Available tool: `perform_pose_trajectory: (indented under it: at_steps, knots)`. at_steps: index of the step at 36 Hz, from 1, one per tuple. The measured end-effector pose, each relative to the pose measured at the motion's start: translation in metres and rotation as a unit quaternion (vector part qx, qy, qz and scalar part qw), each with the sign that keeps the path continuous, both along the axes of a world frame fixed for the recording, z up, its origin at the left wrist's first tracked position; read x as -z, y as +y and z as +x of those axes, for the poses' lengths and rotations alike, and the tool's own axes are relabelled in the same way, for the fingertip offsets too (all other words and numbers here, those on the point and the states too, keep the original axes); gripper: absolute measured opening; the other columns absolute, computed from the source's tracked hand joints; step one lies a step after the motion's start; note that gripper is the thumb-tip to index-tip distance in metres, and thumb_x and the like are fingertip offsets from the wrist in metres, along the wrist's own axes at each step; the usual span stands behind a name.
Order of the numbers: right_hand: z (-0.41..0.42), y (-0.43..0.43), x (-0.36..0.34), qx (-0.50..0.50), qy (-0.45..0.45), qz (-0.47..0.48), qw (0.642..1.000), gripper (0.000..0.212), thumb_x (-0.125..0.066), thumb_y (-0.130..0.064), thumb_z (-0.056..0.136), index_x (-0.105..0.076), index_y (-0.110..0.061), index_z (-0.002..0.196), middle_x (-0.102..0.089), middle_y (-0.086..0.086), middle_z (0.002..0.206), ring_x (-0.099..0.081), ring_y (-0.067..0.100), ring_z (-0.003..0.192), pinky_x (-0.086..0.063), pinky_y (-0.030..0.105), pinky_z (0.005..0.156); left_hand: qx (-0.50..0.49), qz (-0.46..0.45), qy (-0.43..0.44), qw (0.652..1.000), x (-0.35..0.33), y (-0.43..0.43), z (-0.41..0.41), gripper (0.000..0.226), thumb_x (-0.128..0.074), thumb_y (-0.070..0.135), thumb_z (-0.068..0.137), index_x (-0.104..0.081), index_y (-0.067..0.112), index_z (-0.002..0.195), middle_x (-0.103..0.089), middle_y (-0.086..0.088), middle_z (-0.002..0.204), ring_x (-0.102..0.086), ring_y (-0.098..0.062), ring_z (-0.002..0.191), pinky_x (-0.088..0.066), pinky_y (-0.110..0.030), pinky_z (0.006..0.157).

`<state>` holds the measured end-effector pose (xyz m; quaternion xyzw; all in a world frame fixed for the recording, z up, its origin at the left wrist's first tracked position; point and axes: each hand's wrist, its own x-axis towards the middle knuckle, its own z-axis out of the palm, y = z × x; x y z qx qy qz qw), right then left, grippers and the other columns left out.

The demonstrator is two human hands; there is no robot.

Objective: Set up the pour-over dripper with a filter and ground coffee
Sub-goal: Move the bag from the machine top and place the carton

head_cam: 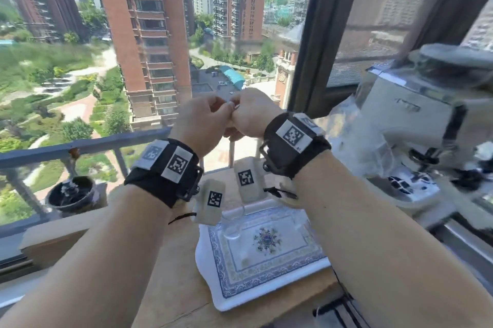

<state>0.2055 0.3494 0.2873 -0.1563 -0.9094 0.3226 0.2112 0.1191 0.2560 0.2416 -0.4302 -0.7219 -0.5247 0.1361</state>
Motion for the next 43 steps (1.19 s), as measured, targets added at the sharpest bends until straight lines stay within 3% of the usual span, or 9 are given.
perform_pose_trajectory:
  at_steps: [6, 11, 16, 25, 30, 34, 36, 39, 43]
  knots:
    - [0.020, -0.011, 0.001, 0.017, 0.051, 0.014, 0.998, 0.006, -0.066, -0.004, 0.096, -0.070, -0.001, 0.093, -0.074, 0.014, 0.079, -0.075, 0.016, 0.063, -0.059, 0.024, 0.052, 0.041, 0.011, -0.015, 0.999, -0.003, -0.013, 0.013, 0.022, -0.058, 0.035, 0.102, -0.072, 0.021, 0.091, -0.074, 0.004, 0.075, -0.072, -0.008, 0.071, -0.061, -0.035, 0.070]
    - [0.025, -0.011, 0.022, 0.013, 0.079, 0.008, 0.997, 0.011, -0.067, -0.003, 0.094, -0.065, -0.005, 0.084, -0.072, 0.011, 0.071, -0.075, 0.017, 0.059, -0.061, 0.029, 0.055, 0.029, -0.010, -0.016, 0.999, 0.008, -0.017, 0.019, 0.017, -0.061, 0.040, 0.100, -0.067, 0.030, 0.089, -0.071, 0.024, 0.068, -0.065, 0.010, 0.059, -0.045, -0.009, 0.049]
    - [0.021, -0.005, 0.026, -0.012, 0.097, -0.046, 0.994, 0.009, -0.072, -0.001, 0.091, -0.064, -0.002, 0.087, -0.075, 0.021, 0.080, -0.078, 0.033, 0.072, -0.066, 0.047, 0.070, 0.037, -0.013, -0.050, 0.998, 0.006, -0.022, 0.022, 0.017, -0.066, 0.044, 0.097, -0.069, 0.027, 0.094, -0.075, 0.008, 0.082, -0.073, -0.008, 0.074, -0.061, -0.036, 0.072]
    - [-0.014, -0.021, 0.051, -0.055, 0.083, -0.089, 0.991, 0.020, -0.073, -0.018, 0.094, -0.073, 0.001, 0.087, -0.077, 0.013, 0.075, -0.073, 0.016, 0.057, -0.062, 0.031, 0.058, -0.064, -0.041, -0.096, 0.992, 0.027, -0.074, 0.001, 0.011, -0.066, 0.038, 0.095, -0.068, 0.028, 0.097, -0.072, 0.008, 0.088, -0.066, -0.010, 0.078, -0.047, -0.026, 0.063]
    - [-0.054, -0.046, 0.079, -0.016, 0.056, -0.077, 0.995, 0.026, -0.074, -0.024, 0.087, -0.070, 0.001, 0.082, -0.066, 0.008, 0.075, -0.060, 0.020, 0.068, -0.059, 0.042, 0.069, -0.166, -0.095, -0.129, 0.973, 0.055, -0.127, -0.020, 0.009, -0.060, 0.033, 0.095, -0.067, 0.030, 0.101, -0.069, 0.011, 0.094, -0.064, -0.009, 0.084, -0.046, -0.026, 0.063]
    - [-0.089, -0.072, 0.111, 0.005, 0.024, -0.067, 0.997, 0.028, -0.067, -0.022, 0.091, -0.050, -0.015, 0.070, -0.053, 0.005, 0.073, -0.050, 0.022, 0.068, -0.039, 0.031, 0.056, -0.246, -0.190, -0.145, 0.939, 0.080, -0.176, -0.025, 0.018, -0.055, 0.029, 0.096, -0.069, 0.026, 0.107, -0.074, 0.003, 0.099, -0.069, -0.020, 0.093, -0.057, -0.037, 0.084]
    - [-0.106, -0.091, 0.132, 0.004, -0.020, -0.077, 0.997, 0.012, -0.061, -0.023, 0.097, -0.060, -0.013, 0.093, -0.062, 0.009, 0.101, -0.057, 0.023, 0.082, -0.044, 0.031, 0.064, -0.261, -0.227, -0.175, 0.922, 0.097, -0.202, -0.021, 0.015, -0.054, 0.023, 0.097, -0.068, 0.022, 0.103, -0.075, -0.003, 0.106, -0.071, -0.024, 0.095, -0.059, -0.040, 0.087]
    - [-0.132, -0.114, 0.167, -0.011, -0.101, -0.089, 0.991, 0.059, -0.054, -0.040, 0.101, -0.038, -0.020, 0.154, -0.038, 0.017, 0.156, -0.052, 0.036, 0.130, -0.045, 0.038, 0.096, -0.298, -0.272, -0.200, 0.893, 0.121, -0.238, -0.012, 0.024, -0.052, 0.023, 0.097, -0.072, 0.016, 0.109, -0.075, -0.004, 0.114, -0.070, -0.026, 0.099, -0.058, -0.043, 0.093]
    - [-0.151, -0.146, 0.205, -0.062, -0.161, -0.129, 0.976, 0.096, -0.070, -0.053, 0.088, -0.014, -0.033, 0.163, -0.015, 0.015, 0.167, -0.037, 0.041, 0.143, -0.041, 0.044, 0.106, -0.339, -0.298, -0.221, 0.865, 0.137, -0.276, -0.001, 0.031, -0.049, 0.025, 0.095, -0.077, 0.017, 0.105, -0.077, -0.002, 0.094, -0.071, -0.022, 0.086, -0.060, -0.037, 0.080]
